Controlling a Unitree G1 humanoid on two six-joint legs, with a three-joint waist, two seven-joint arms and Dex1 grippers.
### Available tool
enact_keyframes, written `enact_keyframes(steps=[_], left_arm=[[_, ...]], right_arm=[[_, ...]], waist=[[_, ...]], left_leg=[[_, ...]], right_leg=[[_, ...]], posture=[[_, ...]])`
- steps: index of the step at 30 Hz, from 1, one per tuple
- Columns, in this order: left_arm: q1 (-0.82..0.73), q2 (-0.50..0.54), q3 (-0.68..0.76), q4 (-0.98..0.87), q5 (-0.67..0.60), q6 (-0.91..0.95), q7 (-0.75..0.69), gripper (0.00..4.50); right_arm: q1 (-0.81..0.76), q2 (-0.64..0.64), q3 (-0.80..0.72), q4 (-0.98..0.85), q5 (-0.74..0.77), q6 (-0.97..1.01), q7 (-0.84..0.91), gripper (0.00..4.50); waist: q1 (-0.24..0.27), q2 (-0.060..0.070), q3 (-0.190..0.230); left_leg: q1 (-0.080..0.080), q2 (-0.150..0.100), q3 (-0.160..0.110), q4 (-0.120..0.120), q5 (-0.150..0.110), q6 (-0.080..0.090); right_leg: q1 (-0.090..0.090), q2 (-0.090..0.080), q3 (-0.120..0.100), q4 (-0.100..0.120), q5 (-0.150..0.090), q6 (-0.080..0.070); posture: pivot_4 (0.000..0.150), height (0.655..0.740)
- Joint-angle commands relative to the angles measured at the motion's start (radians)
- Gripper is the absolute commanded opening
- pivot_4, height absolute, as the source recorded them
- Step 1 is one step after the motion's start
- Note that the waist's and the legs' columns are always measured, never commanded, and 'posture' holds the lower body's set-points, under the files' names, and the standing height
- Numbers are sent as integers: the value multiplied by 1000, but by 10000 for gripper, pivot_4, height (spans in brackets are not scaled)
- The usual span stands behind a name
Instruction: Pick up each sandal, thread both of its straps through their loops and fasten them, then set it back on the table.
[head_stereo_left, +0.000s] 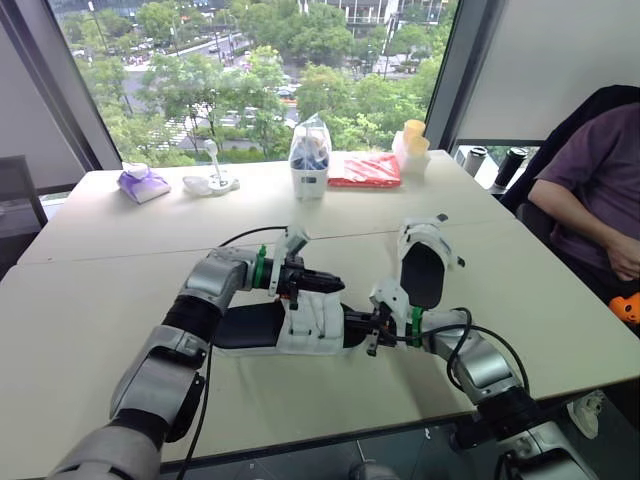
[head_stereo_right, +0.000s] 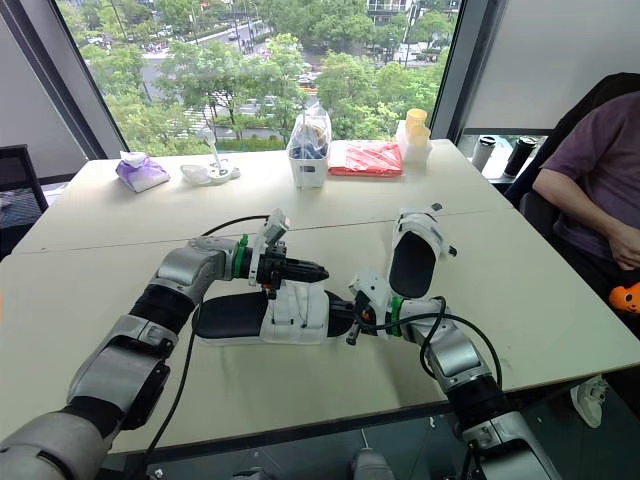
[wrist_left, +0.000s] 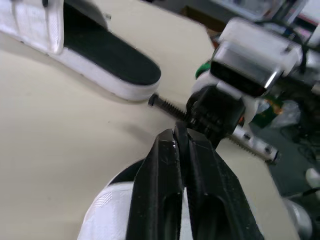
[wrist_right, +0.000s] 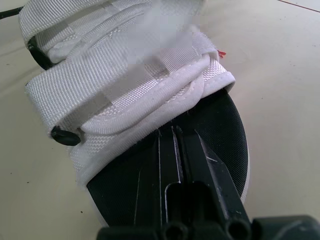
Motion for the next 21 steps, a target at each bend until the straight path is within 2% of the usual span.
enact_keyframes(steps=[1, 5, 10, 14, 17, 18, 19, 21], left_arm=[[-54, -19, 124, -45, -99, 92, 63, 265], [-47, -13, 98, 40, -15, 6, 96, 265], [-70, -10, 48, 231, 116, -159, 154, 265], [-60, 3, -97, 345, 319, -383, 188, 265], [-79, -14, -86, 387, 314, -410, 151, 265], [-83, -17, -82, 389, 312, -406, 140, 6796], [-87, -20, -80, 392, 313, -398, 136, 10141], [-93, -20, -67, 385, 303, -378, 115, 19951]], right_arm=[[52, 1, 75, 104, -65, 54, -1, 0], [52, 6, 77, 110, -67, 52, -2, 0], [58, 11, 76, 106, -65, 52, -8, 0], [68, 13, 75, 102, -63, 52, -14, 0], [71, 19, 76, 101, -62, 51, -21, 0], [76, 19, 76, 99, -61, 50, -23, 0], [79, 20, 75, 97, -59, 49, -24, 0], [83, 23, 72, 98, -57, 48, -29, 0]], waist=[[0, 0, 0], [0, 0, 0], [0, 0, 0], [2, -1, -2], [1, 1, -4], [0, 2, -4], [-1, 3, -5], [-2, 3, -6]], left_leg=[[0, 0, 0, 0, 0, 0], [1, 0, 0, 1, 0, 0], [1, 0, 0, 1, 0, 0], [3, 0, 0, 1, 0, 0], [4, 0, 0, 1, 0, 0], [4, 0, 0, 1, 0, -1], [3, 0, -1, 1, 0, -1], [2, 1, -2, 0, 0, -1]], right_leg=[[0, 0, 0, 0, 0, 0], [1, 0, 0, 0, 0, 0], [1, 0, 0, 0, 0, 0], [4, 0, 0, 0, 0, 0], [12, 0, 0, -3, 0, 0], [12, 0, -1, -4, 0, 0], [12, 0, -1, -7, 0, 0], [14, 0, -3, -11, 0, 0]], posture=[[1500, 7400], [1500, 7400], [1500, 7400], [1500, 7400], [1500, 7400], [1500, 7400], [1500, 7400], [1500, 7400]])
